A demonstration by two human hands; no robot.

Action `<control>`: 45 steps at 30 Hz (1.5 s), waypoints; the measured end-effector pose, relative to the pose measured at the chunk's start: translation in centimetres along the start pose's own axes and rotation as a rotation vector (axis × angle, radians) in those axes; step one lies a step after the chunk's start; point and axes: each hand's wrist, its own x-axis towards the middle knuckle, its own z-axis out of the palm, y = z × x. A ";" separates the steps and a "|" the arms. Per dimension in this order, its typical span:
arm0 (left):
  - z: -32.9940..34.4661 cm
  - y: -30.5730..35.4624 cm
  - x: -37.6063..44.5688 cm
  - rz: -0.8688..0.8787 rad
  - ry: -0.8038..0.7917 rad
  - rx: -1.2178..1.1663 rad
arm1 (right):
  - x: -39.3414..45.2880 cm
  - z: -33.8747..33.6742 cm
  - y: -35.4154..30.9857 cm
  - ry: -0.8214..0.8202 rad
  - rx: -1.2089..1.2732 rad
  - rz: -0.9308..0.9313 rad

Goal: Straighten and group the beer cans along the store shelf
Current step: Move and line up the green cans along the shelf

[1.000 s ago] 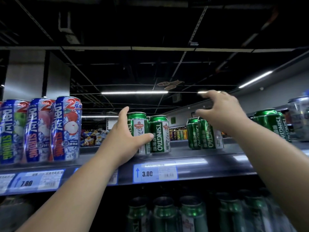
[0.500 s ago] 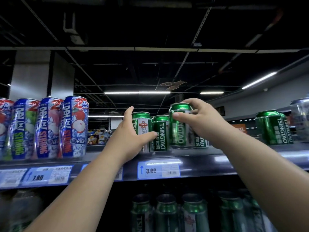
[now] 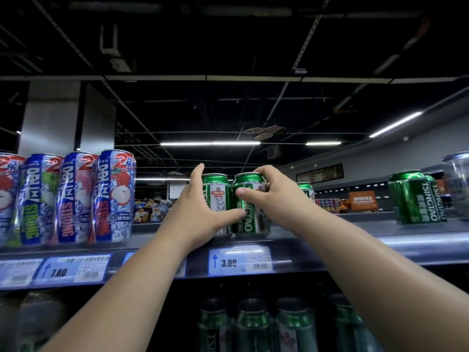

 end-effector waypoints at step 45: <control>0.3 0.3 -0.6 0.099 0.035 0.087 | 0.6 -5.2 4.9 -0.147 -0.072 0.142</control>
